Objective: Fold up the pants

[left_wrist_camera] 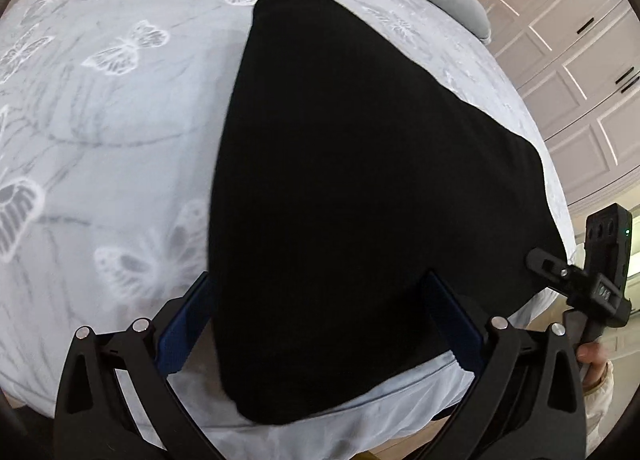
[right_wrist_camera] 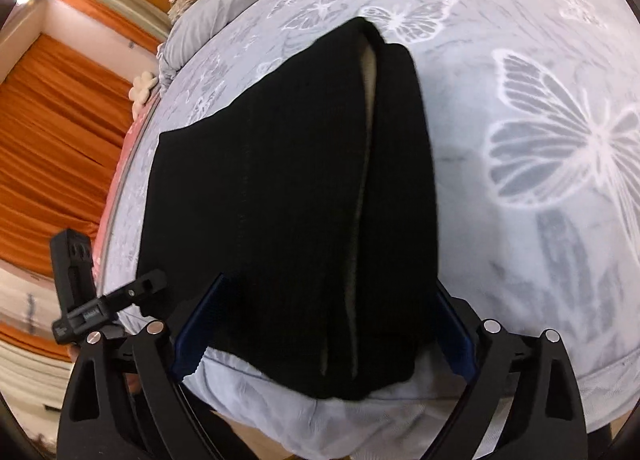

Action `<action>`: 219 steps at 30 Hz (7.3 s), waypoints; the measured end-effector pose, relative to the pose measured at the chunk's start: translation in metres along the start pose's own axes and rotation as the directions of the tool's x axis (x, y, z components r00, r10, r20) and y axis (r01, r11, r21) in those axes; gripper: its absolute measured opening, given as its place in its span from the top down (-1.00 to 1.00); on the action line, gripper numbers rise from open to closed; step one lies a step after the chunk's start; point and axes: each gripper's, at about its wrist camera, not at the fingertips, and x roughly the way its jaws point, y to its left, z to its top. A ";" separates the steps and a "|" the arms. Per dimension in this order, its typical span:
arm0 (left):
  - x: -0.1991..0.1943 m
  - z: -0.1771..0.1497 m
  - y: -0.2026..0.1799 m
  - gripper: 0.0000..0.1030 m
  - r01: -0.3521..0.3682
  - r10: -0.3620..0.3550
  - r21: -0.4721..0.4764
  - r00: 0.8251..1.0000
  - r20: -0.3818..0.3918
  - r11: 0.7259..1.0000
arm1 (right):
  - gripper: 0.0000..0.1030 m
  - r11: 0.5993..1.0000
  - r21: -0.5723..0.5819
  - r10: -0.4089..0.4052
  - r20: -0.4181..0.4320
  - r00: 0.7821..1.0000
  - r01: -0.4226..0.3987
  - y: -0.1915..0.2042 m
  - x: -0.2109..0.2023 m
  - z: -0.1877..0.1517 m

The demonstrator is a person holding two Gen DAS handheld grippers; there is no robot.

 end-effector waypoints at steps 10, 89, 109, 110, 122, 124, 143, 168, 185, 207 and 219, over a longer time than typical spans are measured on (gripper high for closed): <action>-0.013 -0.006 -0.029 -0.03 -0.069 0.064 0.091 0.996 0.059 0.993 | -0.36 1.000 -0.005 0.002 0.021 1.000 -0.002 0.002 0.002 0.001; 0.077 0.329 0.026 -0.03 -0.331 0.274 0.091 0.883 0.380 0.939 | 0.75 0.958 -0.113 -0.221 0.288 0.932 0.262 0.031 0.128 0.350; -0.033 0.158 -0.017 -0.73 -0.251 0.216 0.040 0.893 0.396 0.967 | 0.73 0.924 -0.121 -0.292 0.385 0.875 0.362 0.100 0.041 0.170; -0.029 0.157 -0.017 -0.73 -0.266 0.229 0.042 0.891 0.393 0.963 | 0.73 0.918 -0.133 -0.302 0.379 0.875 0.375 0.101 0.044 0.169; -0.021 0.150 -0.025 -0.74 -0.345 0.291 0.065 0.867 0.404 0.937 | 0.73 0.891 -0.162 -0.338 0.383 0.860 0.423 0.101 0.051 0.157; -0.023 0.148 -0.027 -0.75 -0.371 0.311 0.068 0.853 0.419 0.926 | 0.73 0.885 -0.171 -0.345 0.386 0.856 0.433 0.104 0.052 0.152; -0.008 0.133 -0.042 -0.81 -0.433 0.344 0.110 0.825 0.448 0.895 | 0.36 0.879 -0.145 -0.370 0.394 0.841 0.455 0.087 0.045 0.132; -0.010 0.130 -0.043 -0.80 -0.435 0.346 0.109 0.823 0.452 0.894 | 0.36 0.875 -0.157 -0.369 0.398 0.840 0.459 0.090 0.045 0.129; -0.009 0.130 -0.048 -0.79 -0.442 0.346 0.121 0.821 0.454 0.889 | 0.36 0.873 -0.160 -0.369 0.399 0.840 0.460 0.094 0.046 0.127; -0.007 0.129 -0.047 -0.59 -0.433 0.334 0.132 0.826 0.454 0.891 | 0.35 0.872 -0.175 -0.363 0.393 0.845 0.457 0.094 0.049 0.128; -0.011 0.130 -0.042 -0.56 -0.449 0.349 0.121 0.814 0.464 0.885 | 0.35 0.871 -0.176 -0.364 0.393 0.844 0.458 0.095 0.050 0.127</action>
